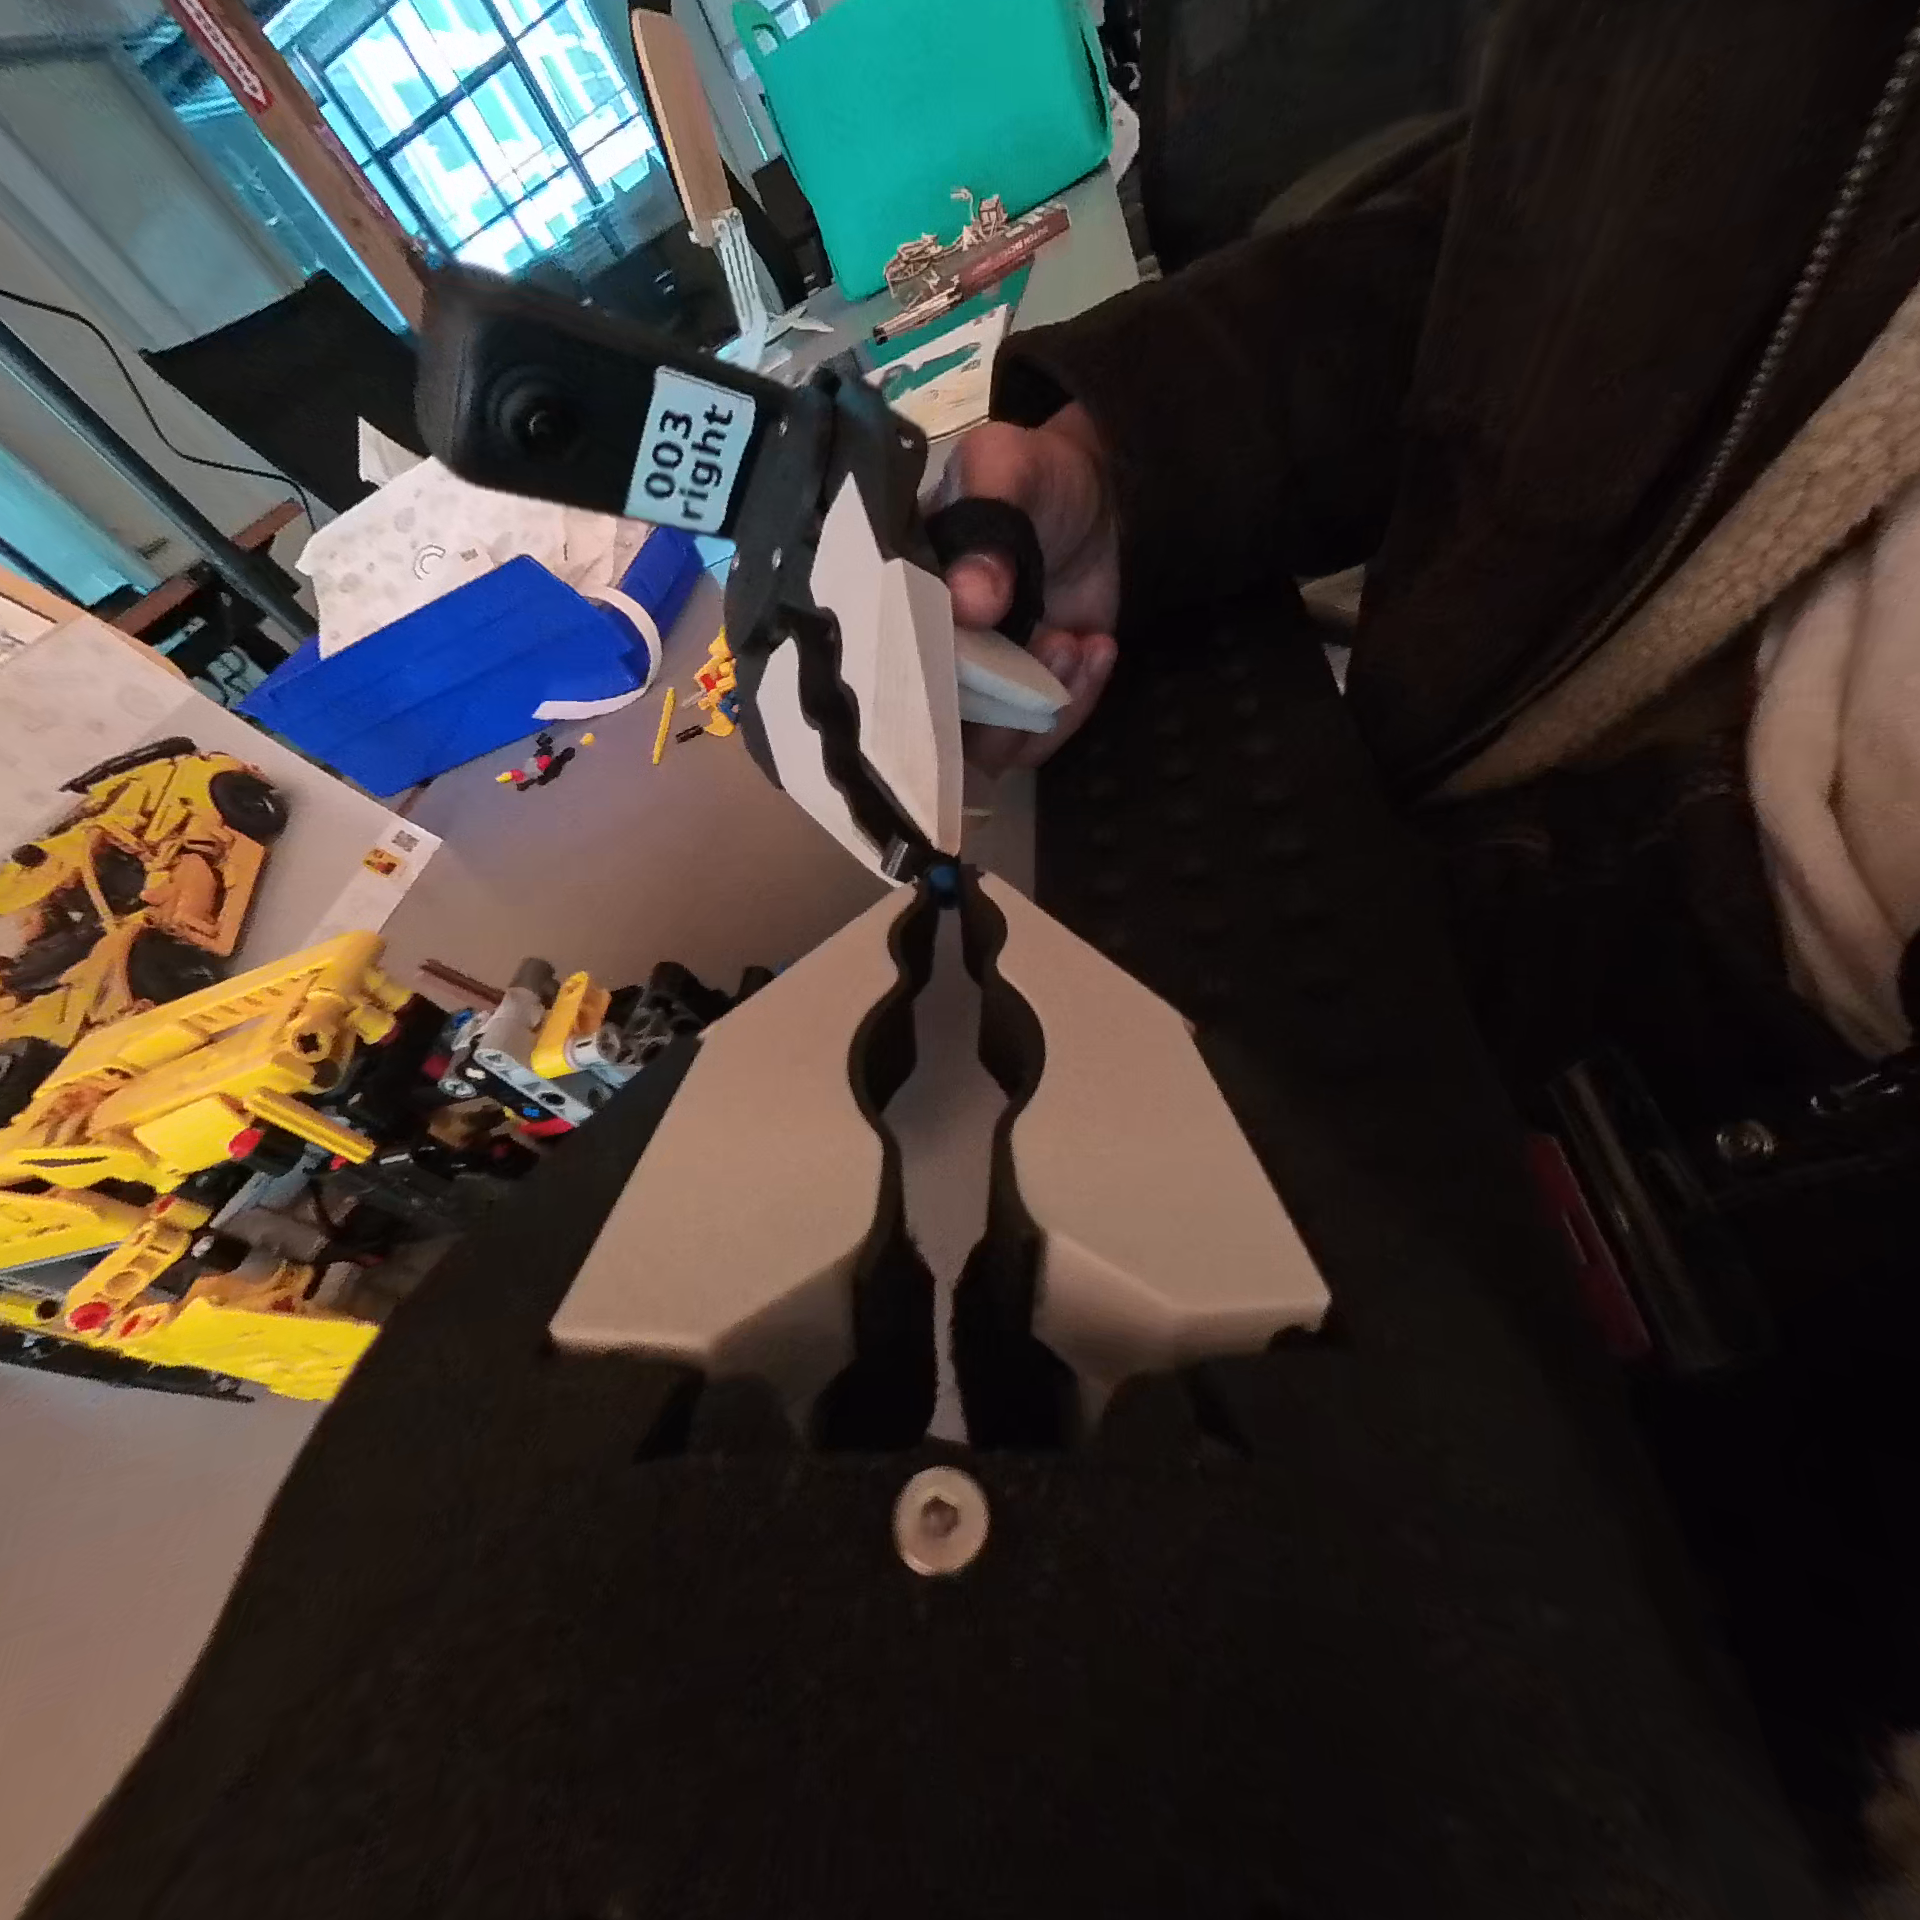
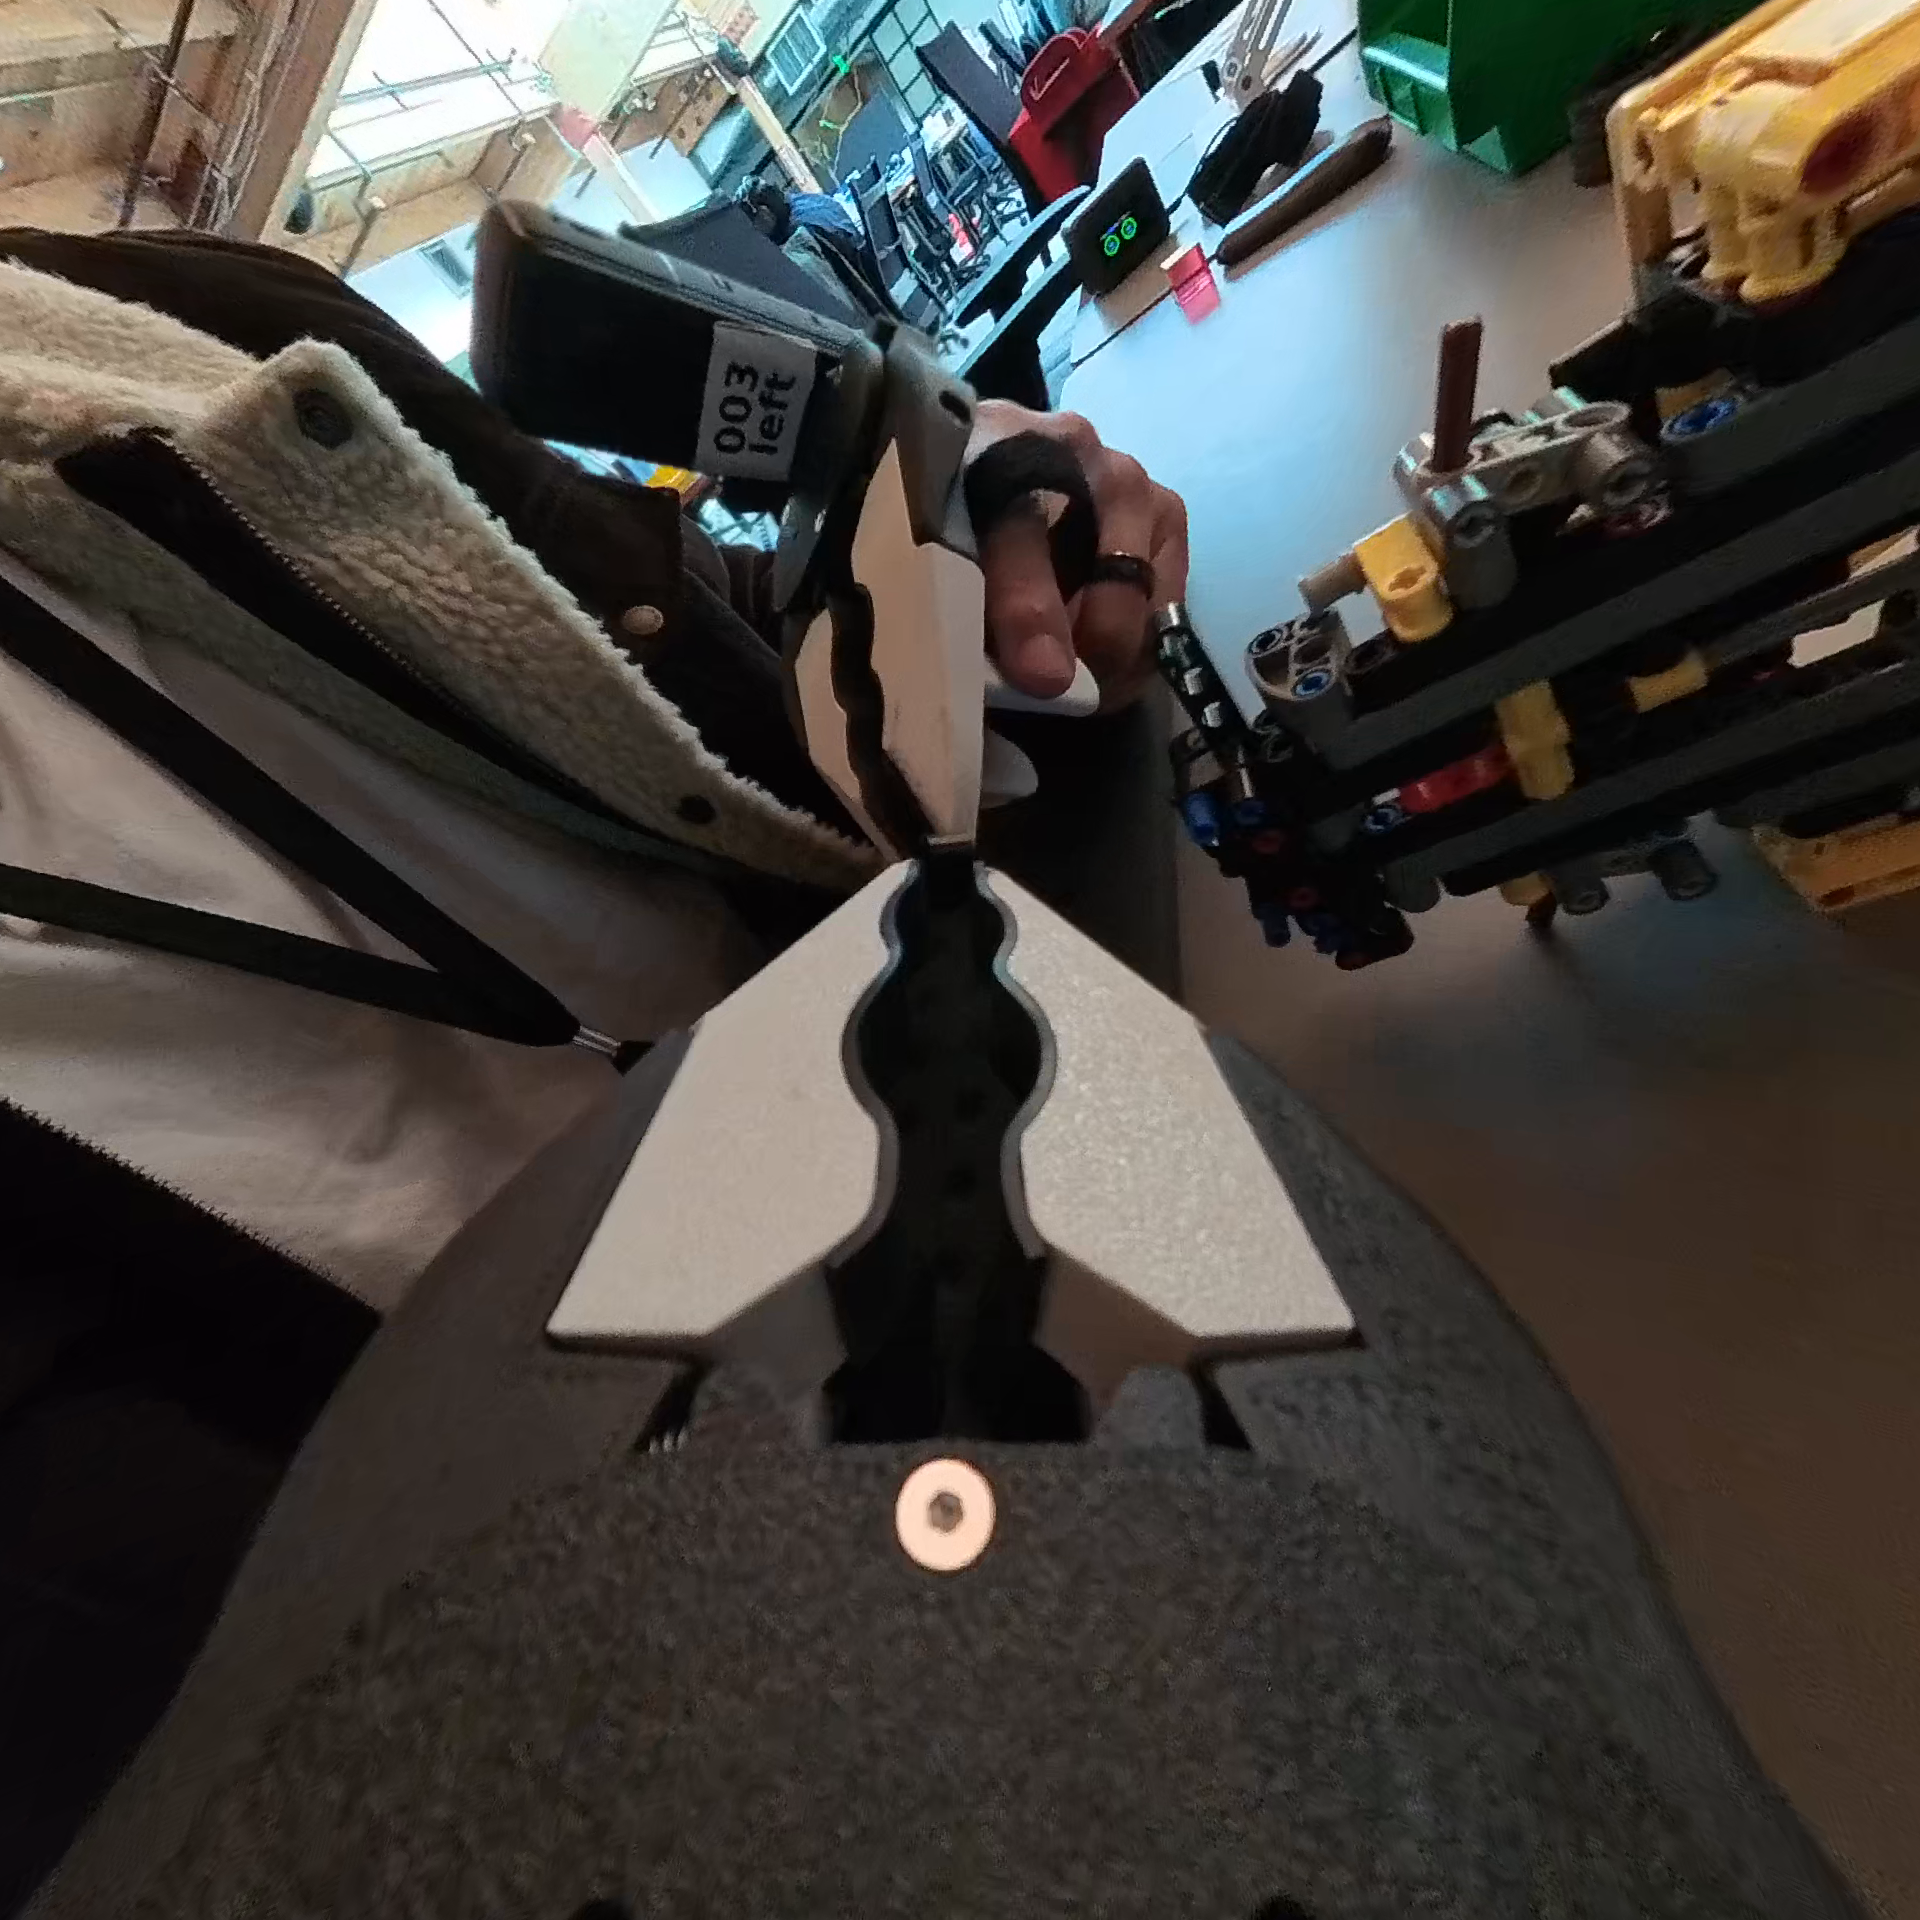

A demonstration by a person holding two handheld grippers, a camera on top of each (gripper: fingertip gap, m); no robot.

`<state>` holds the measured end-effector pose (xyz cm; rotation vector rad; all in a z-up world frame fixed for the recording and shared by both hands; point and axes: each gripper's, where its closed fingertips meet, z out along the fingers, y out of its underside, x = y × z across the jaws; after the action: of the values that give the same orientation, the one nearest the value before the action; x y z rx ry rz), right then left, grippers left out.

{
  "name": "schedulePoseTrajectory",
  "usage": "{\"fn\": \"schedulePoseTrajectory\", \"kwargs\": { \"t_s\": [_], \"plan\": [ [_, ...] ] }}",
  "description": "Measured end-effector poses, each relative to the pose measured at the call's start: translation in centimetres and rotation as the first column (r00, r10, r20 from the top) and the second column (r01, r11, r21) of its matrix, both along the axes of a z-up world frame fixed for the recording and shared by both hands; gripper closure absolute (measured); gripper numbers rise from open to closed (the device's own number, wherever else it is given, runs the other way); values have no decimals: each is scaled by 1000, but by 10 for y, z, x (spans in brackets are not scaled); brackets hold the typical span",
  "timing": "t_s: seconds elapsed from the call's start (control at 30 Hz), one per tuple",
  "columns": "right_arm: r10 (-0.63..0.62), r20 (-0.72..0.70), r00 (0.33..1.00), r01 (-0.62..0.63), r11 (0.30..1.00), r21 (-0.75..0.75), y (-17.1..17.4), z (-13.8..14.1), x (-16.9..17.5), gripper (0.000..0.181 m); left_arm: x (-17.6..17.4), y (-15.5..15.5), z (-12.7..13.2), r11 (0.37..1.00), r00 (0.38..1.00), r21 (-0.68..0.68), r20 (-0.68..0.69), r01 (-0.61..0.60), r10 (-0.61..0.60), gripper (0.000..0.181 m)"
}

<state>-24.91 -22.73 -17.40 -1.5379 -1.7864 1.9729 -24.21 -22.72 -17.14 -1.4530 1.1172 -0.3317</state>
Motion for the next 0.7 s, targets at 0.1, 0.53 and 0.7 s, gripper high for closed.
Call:
{"fn": "schedulePoseTrajectory", "kwargs": {
  "t_s": [0.1, 0.53, 0.7],
  "plan": [
    [13, 0, 1000, -13, 1000, 1, -1, 0, 1, 175, 1, -2, 0, 1000, 1000, -1, 1, 7, -7, 177],
    [61, 1, 998, -61, 998, 27, -6, -2, 8, 175, 6, -7, -1, 999, 1000, -36, 9, 26, -25, 178],
    [59, -13, 998, -59, 997, 54, -5, -1, 9, 175, 6, -7, 0, 999, 1000, -34, 9, 18, -17, 178]
  ]
}}
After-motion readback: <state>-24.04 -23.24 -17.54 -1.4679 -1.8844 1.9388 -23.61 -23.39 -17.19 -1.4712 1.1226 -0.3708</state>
